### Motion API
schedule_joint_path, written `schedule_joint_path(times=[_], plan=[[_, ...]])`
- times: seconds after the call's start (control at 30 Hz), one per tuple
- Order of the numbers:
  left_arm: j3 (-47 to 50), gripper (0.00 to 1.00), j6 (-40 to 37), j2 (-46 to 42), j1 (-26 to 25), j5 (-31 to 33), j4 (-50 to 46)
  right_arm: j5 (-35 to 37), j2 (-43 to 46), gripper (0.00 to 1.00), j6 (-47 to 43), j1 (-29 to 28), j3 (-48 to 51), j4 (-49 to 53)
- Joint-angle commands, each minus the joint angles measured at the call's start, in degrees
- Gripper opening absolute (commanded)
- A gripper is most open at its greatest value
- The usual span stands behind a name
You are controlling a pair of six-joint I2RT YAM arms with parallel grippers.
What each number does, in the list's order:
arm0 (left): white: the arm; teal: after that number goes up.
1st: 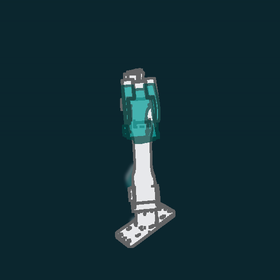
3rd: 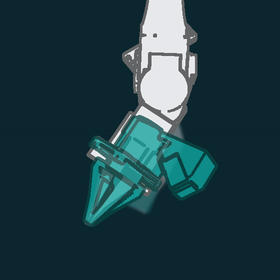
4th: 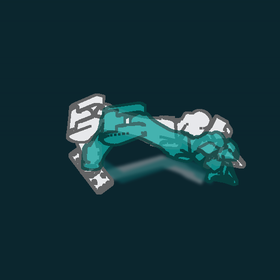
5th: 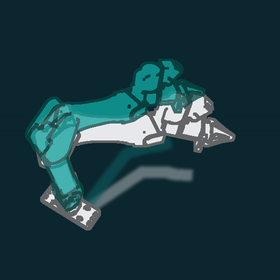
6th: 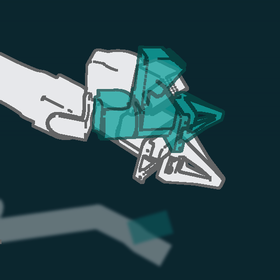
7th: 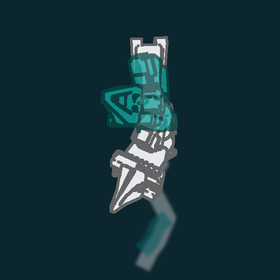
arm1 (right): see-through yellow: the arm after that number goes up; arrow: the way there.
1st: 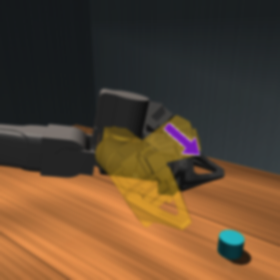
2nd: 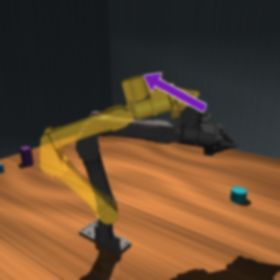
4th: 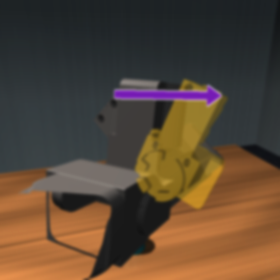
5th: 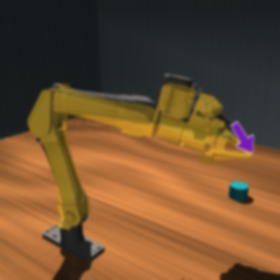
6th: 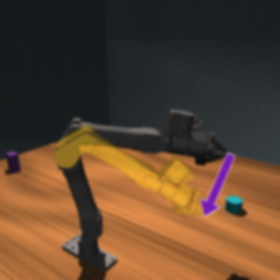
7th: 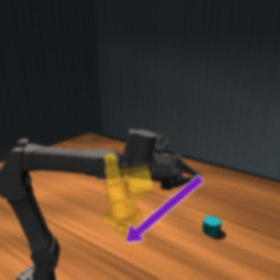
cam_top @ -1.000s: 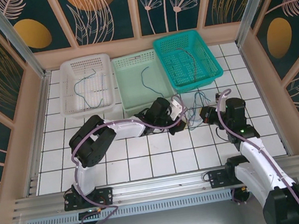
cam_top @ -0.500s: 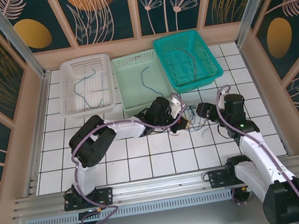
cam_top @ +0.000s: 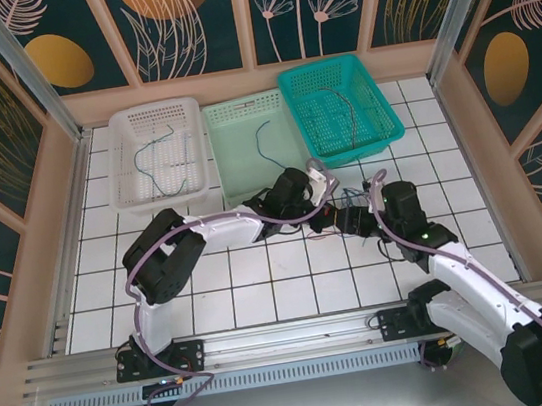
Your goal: Untangle the cables
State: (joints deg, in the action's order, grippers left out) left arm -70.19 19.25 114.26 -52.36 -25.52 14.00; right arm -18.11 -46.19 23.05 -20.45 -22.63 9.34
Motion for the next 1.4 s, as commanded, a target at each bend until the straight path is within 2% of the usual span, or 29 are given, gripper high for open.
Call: schedule_joint_path(times=[0.0,0.33,0.37,0.57,0.73,1.03,1.37], plan=[[-0.7,0.0,1.72,-2.56,0.62,-2.23,-1.72,2.52,0.32,0.56,0.5,-0.48,1.6,-1.49],[-0.1,0.0,3.83,-2.37,1.15,-6.48,-0.39,2.98,-2.79,0.51,-1.73,-0.58,2.82,-5.59],[-0.12,0.0,3.95,-2.5,1.18,-6.43,-0.45,2.58,-3.21,0.48,-1.84,-0.68,2.7,-5.88],[0.67,0.0,4.79,-2.88,1.77,-5.87,-0.45,3.43,-3.7,0.17,-1.8,-0.65,1.86,-3.91],[1.46,0.0,5.14,-4.08,2.52,-5.82,0.05,4.76,-3.47,0.0,-0.99,-0.69,1.69,-2.52],[3.29,0.0,2.06,-4.99,2.71,-1.9,-4.27,8.51,4.89,0.0,-0.8,-0.56,-3.08,3.21],[7.35,0.0,-2.48,-7.97,2.78,5.56,-9.99,18.24,11.59,0.0,0.72,0.05,-4.67,6.23]])
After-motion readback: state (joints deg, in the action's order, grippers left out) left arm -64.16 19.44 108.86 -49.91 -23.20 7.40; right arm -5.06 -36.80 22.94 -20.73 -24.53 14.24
